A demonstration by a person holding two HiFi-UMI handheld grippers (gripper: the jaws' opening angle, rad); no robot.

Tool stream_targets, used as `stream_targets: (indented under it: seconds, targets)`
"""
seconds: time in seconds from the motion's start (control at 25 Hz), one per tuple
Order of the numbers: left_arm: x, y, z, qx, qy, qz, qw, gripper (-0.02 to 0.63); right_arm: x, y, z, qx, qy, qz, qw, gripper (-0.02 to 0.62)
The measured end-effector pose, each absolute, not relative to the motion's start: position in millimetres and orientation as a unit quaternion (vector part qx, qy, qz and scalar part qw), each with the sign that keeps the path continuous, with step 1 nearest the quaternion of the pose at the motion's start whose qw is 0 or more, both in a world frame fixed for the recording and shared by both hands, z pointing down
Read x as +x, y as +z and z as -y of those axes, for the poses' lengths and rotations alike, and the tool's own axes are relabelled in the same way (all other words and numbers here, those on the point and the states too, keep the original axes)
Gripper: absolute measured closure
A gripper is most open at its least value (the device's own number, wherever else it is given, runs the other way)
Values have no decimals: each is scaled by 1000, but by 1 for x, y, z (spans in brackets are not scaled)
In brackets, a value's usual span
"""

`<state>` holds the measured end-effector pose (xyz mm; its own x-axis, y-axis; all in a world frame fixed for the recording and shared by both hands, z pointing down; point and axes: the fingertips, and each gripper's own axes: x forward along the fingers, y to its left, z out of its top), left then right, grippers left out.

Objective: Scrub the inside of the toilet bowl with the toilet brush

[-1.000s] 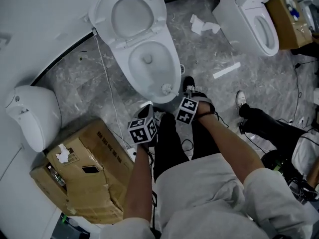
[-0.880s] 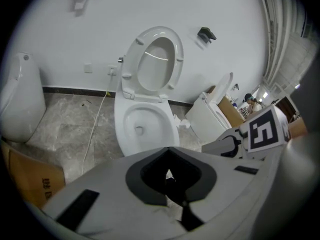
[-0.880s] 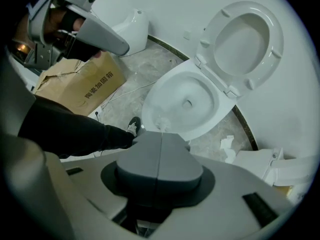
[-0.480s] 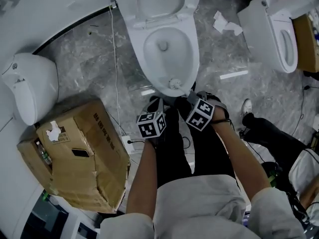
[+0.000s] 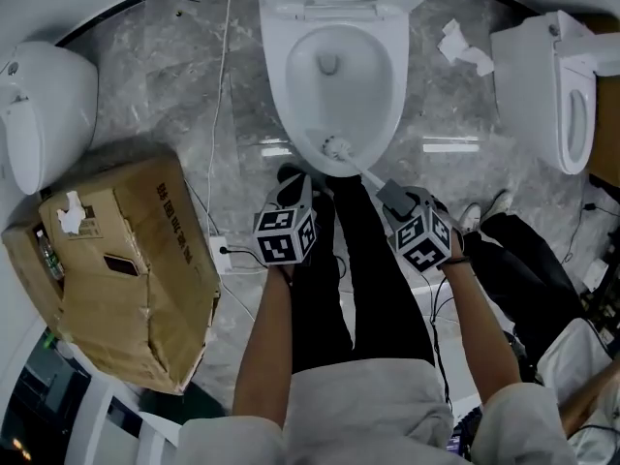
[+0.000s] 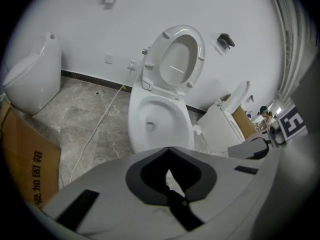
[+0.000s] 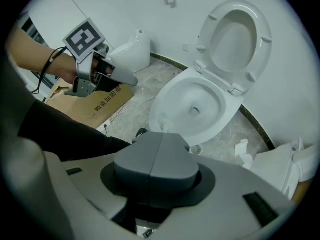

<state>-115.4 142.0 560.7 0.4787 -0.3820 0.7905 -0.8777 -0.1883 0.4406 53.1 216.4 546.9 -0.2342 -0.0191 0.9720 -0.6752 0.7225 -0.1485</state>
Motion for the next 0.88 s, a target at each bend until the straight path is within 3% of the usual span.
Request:
stream_targets:
  seconds: [0.56, 0.88]
  targets:
    - [-149, 574, -143, 726, 322, 419, 440, 583, 0, 564, -204, 253, 253, 764, 537, 390]
    - [-120, 579, -142, 747, 327, 379, 437, 583, -2, 570, -202, 284, 288, 776, 485, 390]
